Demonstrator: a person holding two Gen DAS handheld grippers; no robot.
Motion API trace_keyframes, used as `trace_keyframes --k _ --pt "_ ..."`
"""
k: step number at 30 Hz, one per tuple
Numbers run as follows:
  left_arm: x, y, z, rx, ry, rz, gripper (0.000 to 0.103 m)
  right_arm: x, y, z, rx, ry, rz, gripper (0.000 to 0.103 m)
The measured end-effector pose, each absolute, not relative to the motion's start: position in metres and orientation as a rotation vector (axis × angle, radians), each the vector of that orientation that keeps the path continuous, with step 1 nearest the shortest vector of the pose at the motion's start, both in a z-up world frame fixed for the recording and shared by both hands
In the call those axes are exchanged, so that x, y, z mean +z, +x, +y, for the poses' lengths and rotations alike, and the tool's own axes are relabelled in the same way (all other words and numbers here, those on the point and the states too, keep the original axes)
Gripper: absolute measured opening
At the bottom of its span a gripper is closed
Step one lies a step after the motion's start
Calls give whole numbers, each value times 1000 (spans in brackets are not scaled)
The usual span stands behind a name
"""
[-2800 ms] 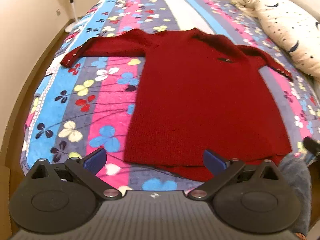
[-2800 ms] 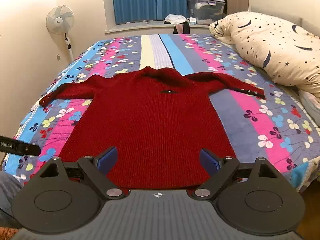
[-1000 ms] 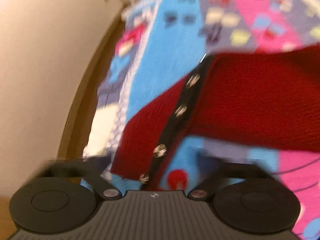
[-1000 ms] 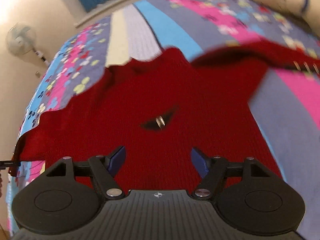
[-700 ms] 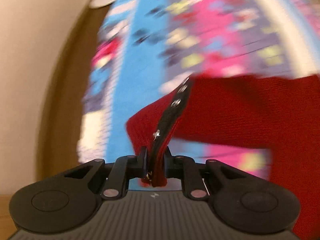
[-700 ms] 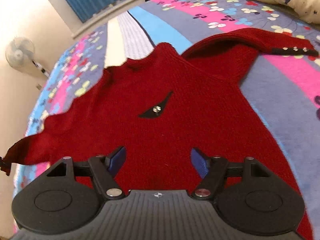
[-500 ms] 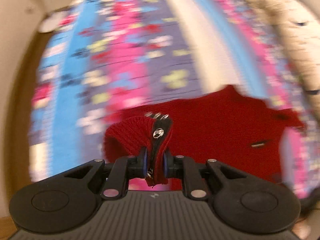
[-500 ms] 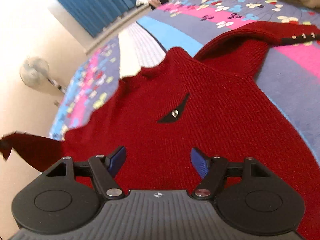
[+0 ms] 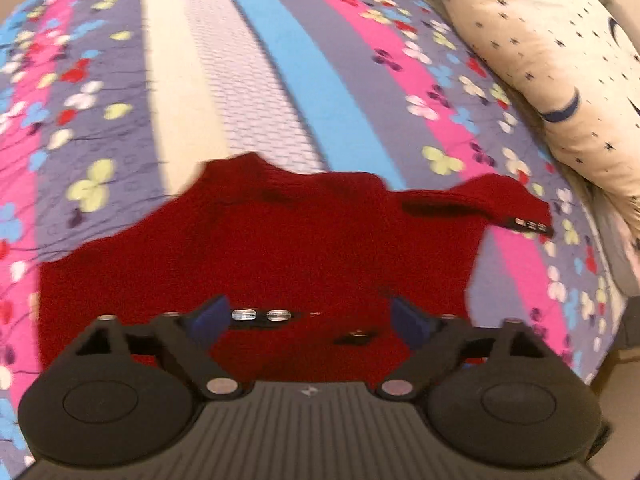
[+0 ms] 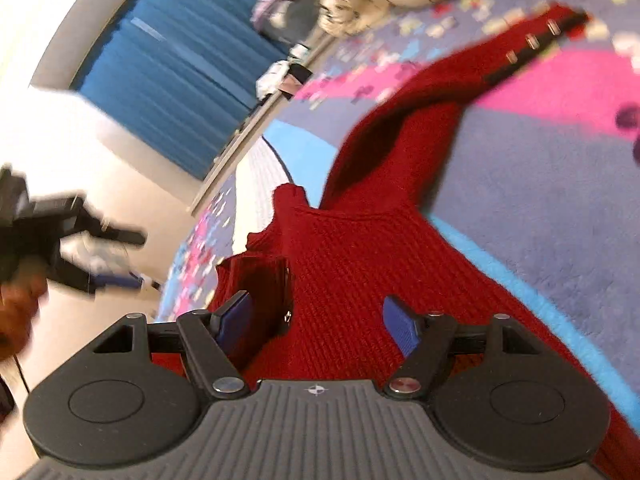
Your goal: Fold small clothes
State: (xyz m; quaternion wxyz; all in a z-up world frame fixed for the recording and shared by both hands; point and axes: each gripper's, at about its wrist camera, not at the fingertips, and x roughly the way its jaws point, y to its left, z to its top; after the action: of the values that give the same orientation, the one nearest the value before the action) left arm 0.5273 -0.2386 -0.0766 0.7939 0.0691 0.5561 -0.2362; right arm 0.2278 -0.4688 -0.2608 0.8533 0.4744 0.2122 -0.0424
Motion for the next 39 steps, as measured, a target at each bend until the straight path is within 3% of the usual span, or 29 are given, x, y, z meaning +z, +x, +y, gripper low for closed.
trace_keyframes --k 5,10,14,15,16,17,19,26,32,39 --pt "-83 524 -144 -302 83 1111 102 -258 238 -462 -61 970 471 75" --pt "-105 517 -50 -154 -39 1143 102 -260 270 -433 -59 1038 628 76" --pt "-126 511 -5 -100 -105 1187 102 -255 315 -398 -150 862 690 79" --pt "-131 510 5 -93 -119 1194 102 -250 326 -388 -149 789 709 69" --pt "-134 510 15 -89 -127 1201 102 -244 338 -376 -146 687 740 41" --pt "-137 509 23 -81 -135 1204 102 -238 348 -364 -162 574 777 26" --pt "-144 505 32 -63 -137 1207 102 -221 361 -349 -156 418 821 7" --pt "-167 501 33 -37 -126 1212 102 -133 372 -359 -79 235 590 8" --pt "-187 502 30 -35 -141 1233 102 -220 398 -410 -208 182 837 8" --pt "-194 504 2 -130 -113 1231 102 -231 388 -426 -184 304 791 8"
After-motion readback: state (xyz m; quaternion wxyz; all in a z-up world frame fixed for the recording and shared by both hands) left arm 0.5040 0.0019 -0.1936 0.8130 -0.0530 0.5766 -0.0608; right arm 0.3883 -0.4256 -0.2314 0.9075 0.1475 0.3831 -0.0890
